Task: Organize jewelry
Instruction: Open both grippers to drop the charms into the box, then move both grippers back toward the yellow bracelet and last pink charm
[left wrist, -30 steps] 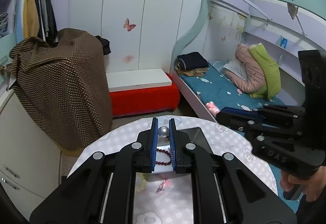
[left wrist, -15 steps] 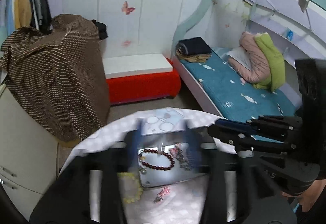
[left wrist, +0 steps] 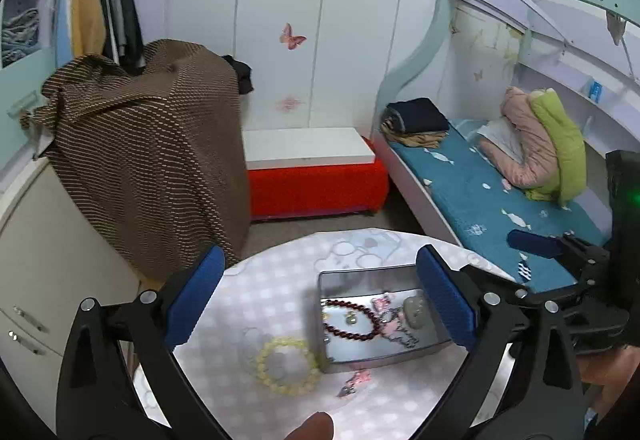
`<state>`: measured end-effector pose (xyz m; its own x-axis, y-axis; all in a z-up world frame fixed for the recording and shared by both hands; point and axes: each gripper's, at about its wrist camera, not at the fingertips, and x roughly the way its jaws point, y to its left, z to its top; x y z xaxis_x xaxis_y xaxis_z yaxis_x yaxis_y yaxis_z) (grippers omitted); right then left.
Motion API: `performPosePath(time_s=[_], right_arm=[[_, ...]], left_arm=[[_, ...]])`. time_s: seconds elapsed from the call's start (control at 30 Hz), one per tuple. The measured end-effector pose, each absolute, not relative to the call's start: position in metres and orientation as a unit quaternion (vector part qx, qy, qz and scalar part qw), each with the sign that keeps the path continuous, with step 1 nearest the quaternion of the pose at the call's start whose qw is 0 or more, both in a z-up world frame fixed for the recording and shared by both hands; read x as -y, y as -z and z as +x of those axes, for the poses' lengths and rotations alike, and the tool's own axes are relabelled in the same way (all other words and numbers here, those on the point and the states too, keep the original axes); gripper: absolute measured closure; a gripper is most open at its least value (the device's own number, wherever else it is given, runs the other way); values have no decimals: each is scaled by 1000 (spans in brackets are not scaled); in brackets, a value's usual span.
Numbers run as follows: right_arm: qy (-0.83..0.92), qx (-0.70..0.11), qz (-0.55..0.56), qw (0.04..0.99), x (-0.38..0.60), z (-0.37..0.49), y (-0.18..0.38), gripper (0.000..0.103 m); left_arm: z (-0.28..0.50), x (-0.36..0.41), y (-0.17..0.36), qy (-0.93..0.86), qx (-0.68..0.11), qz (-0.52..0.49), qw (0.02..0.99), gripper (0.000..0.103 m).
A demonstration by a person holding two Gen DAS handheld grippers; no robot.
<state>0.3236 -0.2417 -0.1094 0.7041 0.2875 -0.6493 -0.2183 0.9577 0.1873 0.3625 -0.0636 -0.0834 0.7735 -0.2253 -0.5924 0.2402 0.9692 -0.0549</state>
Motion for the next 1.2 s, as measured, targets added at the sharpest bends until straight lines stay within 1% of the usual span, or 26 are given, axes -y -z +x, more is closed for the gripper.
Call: performPosePath(time_s=[0.3, 0.53, 0.87, 1.2], right_arm=[[-113, -332, 50, 935, 239, 302, 99, 8], [-107, -319, 49, 941, 235, 267, 99, 8], [-108, -332, 46, 936, 218, 223, 122, 8], [-98, -349, 32, 932, 199, 207, 157, 8]], left_arm=[[333, 34, 86, 82, -296, 5, 952, 6], [305, 12, 102, 53, -296, 5, 954, 6], [279, -8, 153, 21, -341, 6, 940, 6], [273, -7, 174, 9, -351, 24, 936, 6]])
